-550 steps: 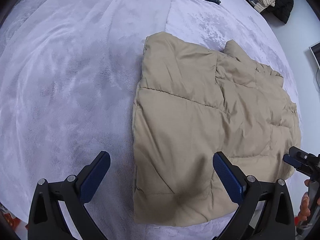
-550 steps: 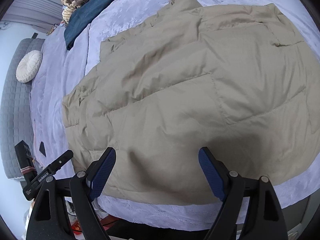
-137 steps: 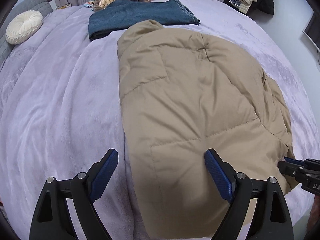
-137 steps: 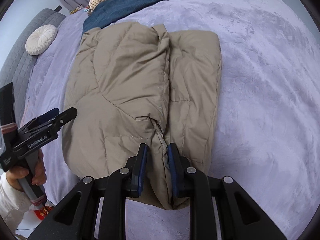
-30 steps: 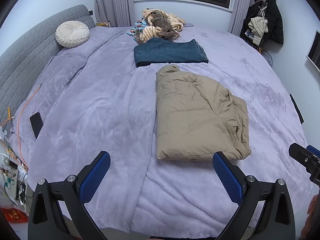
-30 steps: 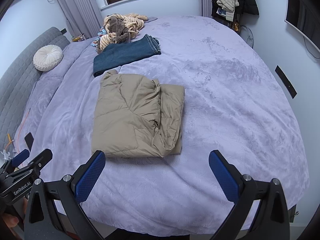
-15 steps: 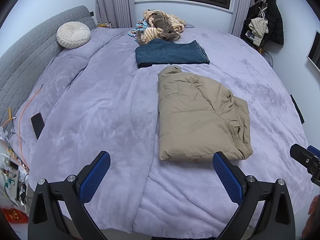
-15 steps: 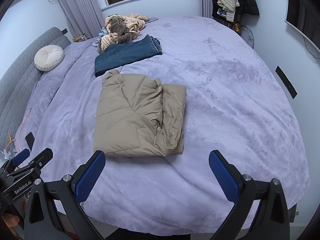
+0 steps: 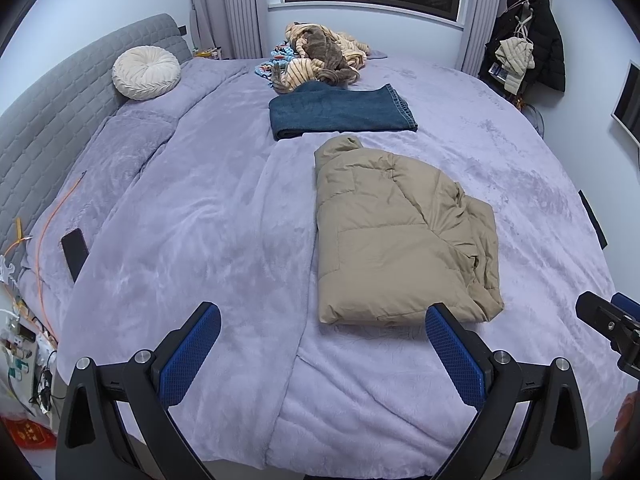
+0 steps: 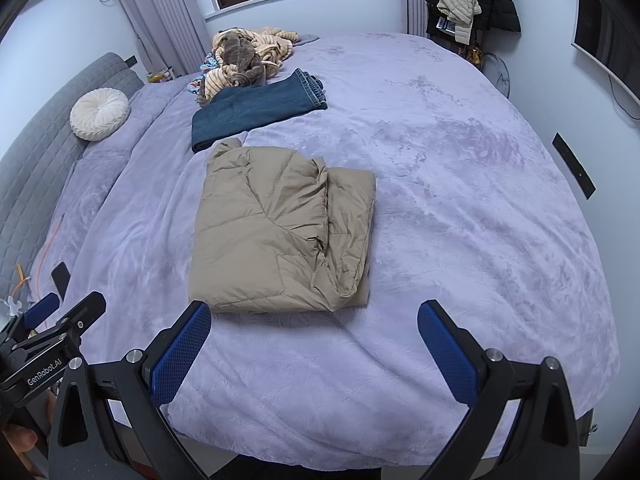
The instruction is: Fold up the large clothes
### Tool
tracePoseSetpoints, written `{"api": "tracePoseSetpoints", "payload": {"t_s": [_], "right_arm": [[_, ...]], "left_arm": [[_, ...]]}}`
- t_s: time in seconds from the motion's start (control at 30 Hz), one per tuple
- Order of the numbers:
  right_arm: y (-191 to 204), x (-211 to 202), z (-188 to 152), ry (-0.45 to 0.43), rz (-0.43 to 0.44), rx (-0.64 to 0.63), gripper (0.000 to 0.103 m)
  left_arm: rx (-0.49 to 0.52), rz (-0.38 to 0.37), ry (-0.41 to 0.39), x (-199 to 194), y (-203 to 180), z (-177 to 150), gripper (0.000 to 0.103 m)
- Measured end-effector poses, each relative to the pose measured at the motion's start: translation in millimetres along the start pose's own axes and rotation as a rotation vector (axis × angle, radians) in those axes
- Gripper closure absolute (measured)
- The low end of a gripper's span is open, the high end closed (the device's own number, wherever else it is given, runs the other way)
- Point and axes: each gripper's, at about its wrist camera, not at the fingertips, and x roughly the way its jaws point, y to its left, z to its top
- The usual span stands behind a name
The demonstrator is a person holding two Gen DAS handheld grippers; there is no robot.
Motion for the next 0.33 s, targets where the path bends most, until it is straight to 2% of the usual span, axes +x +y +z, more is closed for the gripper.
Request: {"api": "tracePoseSetpoints", "payload": {"t_s": [0.33], "right_arm": [[1.5,-0.4,-1.6,0.000,-0.002,0.004,0.000]], "left_arm": [[0.003,-0.005,-0.010,0.0,-0.9,3.4,0.001]]}}
